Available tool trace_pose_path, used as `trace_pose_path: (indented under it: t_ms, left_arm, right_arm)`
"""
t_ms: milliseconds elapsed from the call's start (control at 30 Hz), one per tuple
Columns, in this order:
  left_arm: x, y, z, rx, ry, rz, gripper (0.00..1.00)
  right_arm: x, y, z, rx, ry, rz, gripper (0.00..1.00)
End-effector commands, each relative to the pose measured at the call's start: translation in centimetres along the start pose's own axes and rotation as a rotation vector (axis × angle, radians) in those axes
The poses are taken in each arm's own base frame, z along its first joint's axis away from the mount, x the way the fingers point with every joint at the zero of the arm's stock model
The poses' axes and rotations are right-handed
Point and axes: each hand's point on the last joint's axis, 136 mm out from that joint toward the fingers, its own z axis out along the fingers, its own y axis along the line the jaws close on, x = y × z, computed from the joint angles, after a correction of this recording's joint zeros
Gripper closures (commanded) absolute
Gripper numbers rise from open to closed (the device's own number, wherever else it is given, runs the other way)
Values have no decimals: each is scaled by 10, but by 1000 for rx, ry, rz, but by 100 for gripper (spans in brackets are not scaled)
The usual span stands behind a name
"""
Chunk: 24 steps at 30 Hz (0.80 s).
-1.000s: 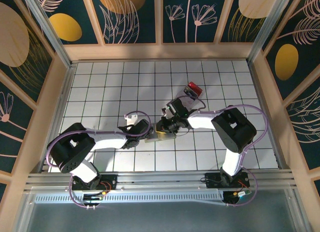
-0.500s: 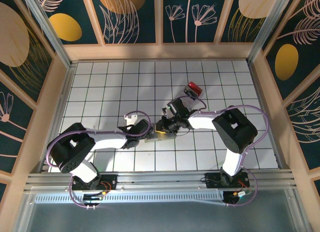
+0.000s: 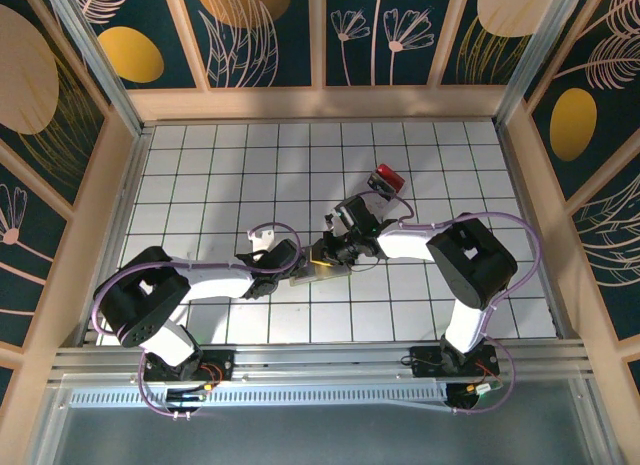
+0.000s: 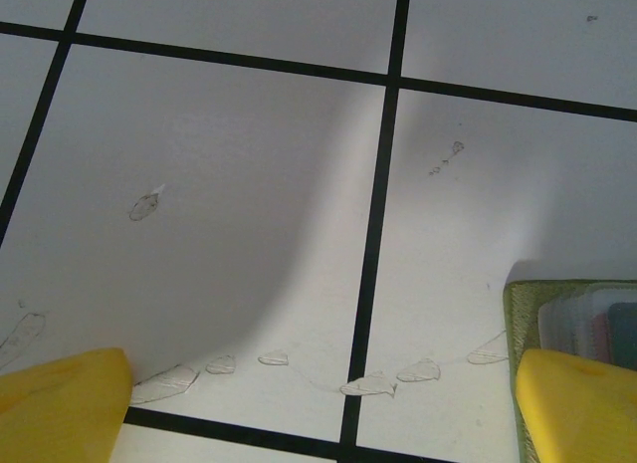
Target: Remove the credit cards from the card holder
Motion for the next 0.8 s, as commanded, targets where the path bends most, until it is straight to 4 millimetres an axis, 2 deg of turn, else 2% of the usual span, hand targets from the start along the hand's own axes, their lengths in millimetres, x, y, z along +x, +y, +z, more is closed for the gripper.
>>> trace_pose_path:
  t_ms: [0, 233, 600, 767]
  left_arm:
    - [22, 18, 4, -45, 77, 43, 1]
    - [22, 14, 5, -35, 82, 45, 1]
    - [25, 10, 6, -15, 98, 29, 1]
    - [25, 14, 5, -25, 94, 20, 1]
  right_arm:
    - [-11, 18, -6, -51, -39, -32, 84]
    - [-10, 32, -3, -139, -18, -32, 84]
    - [-1, 34, 12, -177, 22, -27, 75]
    - [-2, 34, 7, -190, 11, -24, 81]
